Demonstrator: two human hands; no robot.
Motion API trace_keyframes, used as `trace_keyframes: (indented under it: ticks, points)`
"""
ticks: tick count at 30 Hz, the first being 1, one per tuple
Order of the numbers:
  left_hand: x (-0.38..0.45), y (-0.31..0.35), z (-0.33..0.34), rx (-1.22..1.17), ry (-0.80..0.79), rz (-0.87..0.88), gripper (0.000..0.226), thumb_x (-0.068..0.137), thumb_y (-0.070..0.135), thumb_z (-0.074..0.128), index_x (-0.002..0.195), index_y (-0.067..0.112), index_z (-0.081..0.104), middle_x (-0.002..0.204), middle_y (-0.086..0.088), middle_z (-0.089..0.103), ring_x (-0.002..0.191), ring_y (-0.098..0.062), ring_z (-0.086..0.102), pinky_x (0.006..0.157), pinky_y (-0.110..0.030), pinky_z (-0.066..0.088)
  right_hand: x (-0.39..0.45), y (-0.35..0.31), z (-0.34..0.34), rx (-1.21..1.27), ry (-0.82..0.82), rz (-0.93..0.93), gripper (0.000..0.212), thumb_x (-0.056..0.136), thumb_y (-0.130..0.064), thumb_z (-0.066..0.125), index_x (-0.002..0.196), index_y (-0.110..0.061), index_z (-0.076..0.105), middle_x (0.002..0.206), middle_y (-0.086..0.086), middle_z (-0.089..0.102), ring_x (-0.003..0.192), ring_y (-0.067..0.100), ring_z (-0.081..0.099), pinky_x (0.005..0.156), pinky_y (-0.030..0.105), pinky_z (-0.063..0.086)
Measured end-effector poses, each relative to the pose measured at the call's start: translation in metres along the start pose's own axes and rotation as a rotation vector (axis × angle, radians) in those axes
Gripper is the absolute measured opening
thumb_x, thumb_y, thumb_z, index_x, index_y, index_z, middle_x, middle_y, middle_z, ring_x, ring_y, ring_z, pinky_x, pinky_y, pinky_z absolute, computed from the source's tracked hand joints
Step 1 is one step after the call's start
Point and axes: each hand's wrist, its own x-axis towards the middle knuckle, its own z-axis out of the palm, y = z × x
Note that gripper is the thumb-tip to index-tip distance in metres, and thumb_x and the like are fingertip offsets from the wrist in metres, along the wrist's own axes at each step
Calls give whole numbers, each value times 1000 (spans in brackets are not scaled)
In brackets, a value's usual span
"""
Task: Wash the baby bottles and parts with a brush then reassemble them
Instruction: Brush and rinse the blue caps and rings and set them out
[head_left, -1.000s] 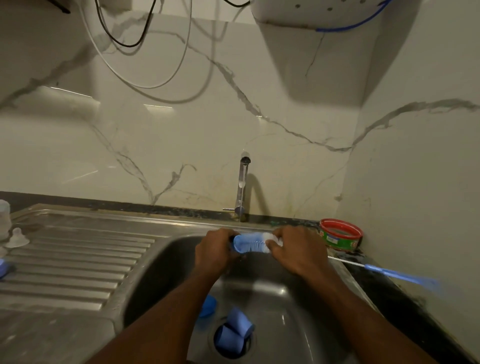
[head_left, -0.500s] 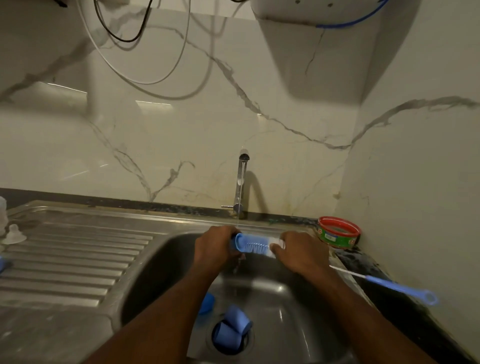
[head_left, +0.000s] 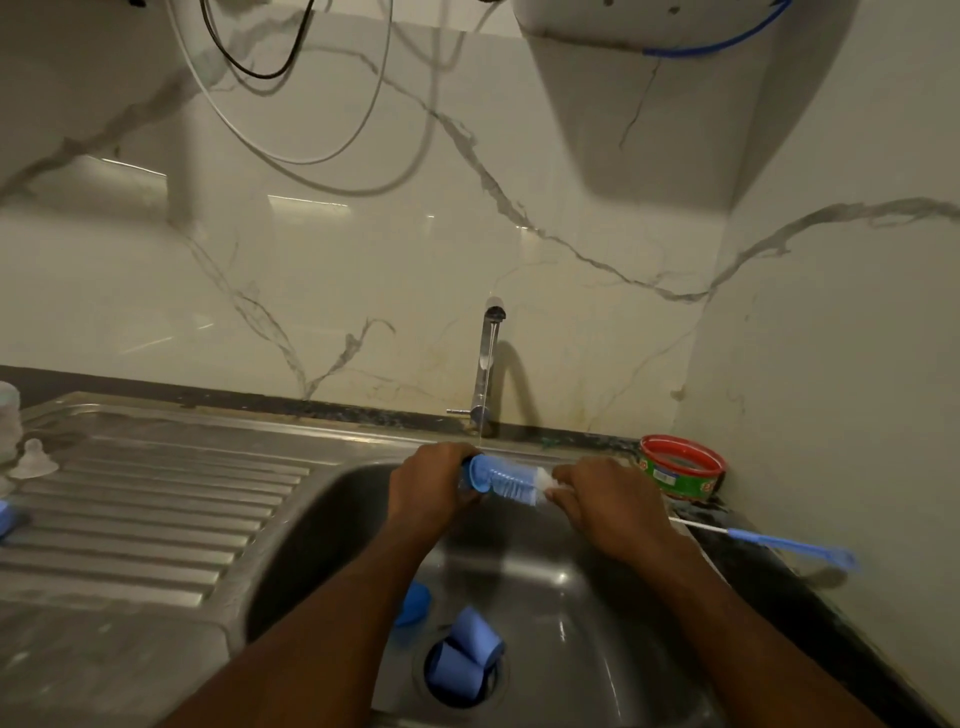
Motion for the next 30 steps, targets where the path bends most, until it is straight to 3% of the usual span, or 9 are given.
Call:
trace_keyframes:
  ticks: [7,10,12,17,19,21,23,26,30]
  points:
    - [0,4,-3,19,-23,-15,45,84,49,77,125,34,63,117,10,69,105,-6,61,85,-23,46,2,1,4,64,15,205,37,95,-56,57,119,-30,69,111,-4,71,99,15,63,87,34,52]
    - [1,3,-2,40,19,-69,40,86,46,76,121,32,63,116,9,68,105,-8,61,87,-23,45,6,-10,1,7,-31,142,37,95,-56,56,115,-29,71,104,-5,71,92,14,61,76,28,44]
    - [-1,-1,3,26,-19,-113,41,86,44,76,122,30,62,118,8,68,105,-8,61,88,-24,46,7,-16,0,23,7,104,38,94,-57,56,117,-30,70,107,-5,71,95,15,62,77,29,44]
    - [4,-2,11,-133,-99,-211,45,84,40,80,124,25,63,118,6,68,101,-8,60,86,-26,48,7,-5,-3,70,42,325,37,97,-53,57,120,-27,68,110,0,70,97,17,64,78,31,47]
    - [6,-5,16,-258,-108,-268,44,86,31,80,125,19,63,121,0,68,103,-8,60,91,-25,49,4,-5,0,74,9,325,38,96,-54,57,119,-27,69,109,-1,71,96,16,64,80,31,48]
    - [7,-4,22,-402,-149,-250,41,88,24,77,126,17,62,121,-1,68,99,-4,59,86,-21,49,-1,-12,3,101,44,296,38,97,-54,54,120,-28,69,110,-1,71,97,17,64,79,30,46]
    - [6,0,25,-578,-186,-209,39,91,24,74,127,20,60,120,0,68,95,-5,65,79,-25,58,-3,-21,6,120,107,258,38,99,-54,51,121,-30,69,110,-2,72,97,17,65,79,31,48]
    - [8,5,20,-753,-125,-235,38,90,21,75,125,21,59,115,-1,70,92,-13,71,78,-40,63,0,-30,6,113,130,249,40,98,-55,50,121,-29,68,108,-1,72,95,21,66,75,32,49]
    - [9,-1,13,-752,-4,-288,47,78,25,87,114,25,58,106,3,70,90,-13,71,71,-36,64,-2,-34,7,99,92,303,40,97,-55,50,119,-25,67,111,3,71,100,26,66,77,35,48]
